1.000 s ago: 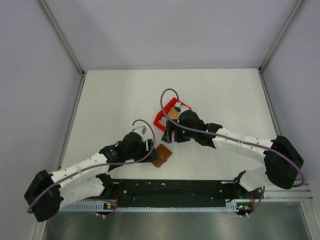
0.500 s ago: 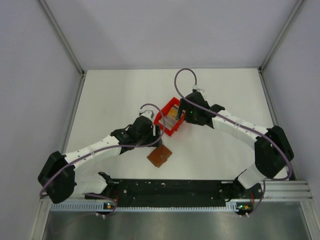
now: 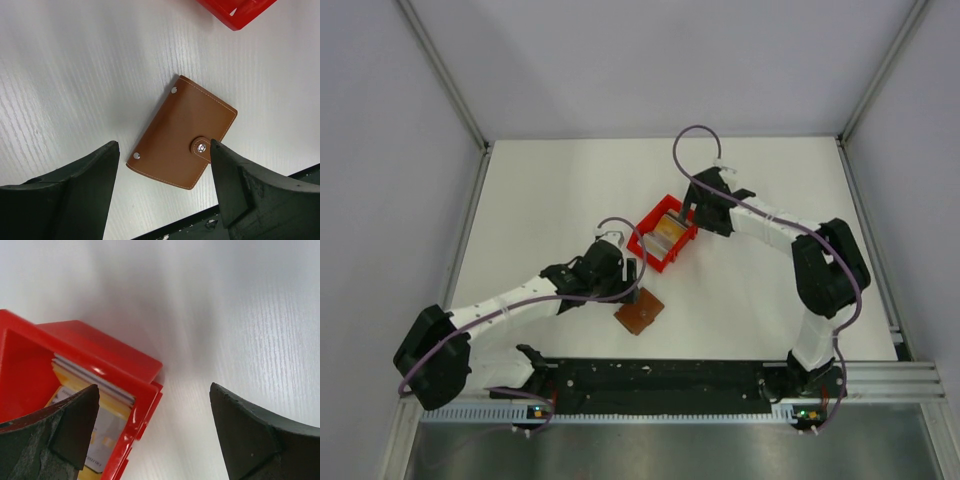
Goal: Put the credit cards into the card holder
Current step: Move the storage box to the center of the board, then open the card holder at the center of the board.
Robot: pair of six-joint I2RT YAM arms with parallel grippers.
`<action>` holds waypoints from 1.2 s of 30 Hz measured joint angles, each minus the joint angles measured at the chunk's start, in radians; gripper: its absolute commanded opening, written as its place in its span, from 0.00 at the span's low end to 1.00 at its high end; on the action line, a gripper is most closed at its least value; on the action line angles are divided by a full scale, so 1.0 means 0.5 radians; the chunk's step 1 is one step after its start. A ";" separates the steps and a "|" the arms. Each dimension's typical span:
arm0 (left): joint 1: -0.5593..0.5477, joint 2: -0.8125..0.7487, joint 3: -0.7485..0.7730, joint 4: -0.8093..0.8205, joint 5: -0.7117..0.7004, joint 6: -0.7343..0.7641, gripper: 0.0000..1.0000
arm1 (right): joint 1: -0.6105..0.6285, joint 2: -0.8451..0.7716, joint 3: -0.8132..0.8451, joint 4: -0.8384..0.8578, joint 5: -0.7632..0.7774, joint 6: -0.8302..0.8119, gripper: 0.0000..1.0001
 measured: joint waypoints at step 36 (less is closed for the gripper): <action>0.032 0.110 -0.129 0.202 0.066 0.062 0.79 | -0.188 -1.295 -0.835 0.320 -0.734 -0.405 0.81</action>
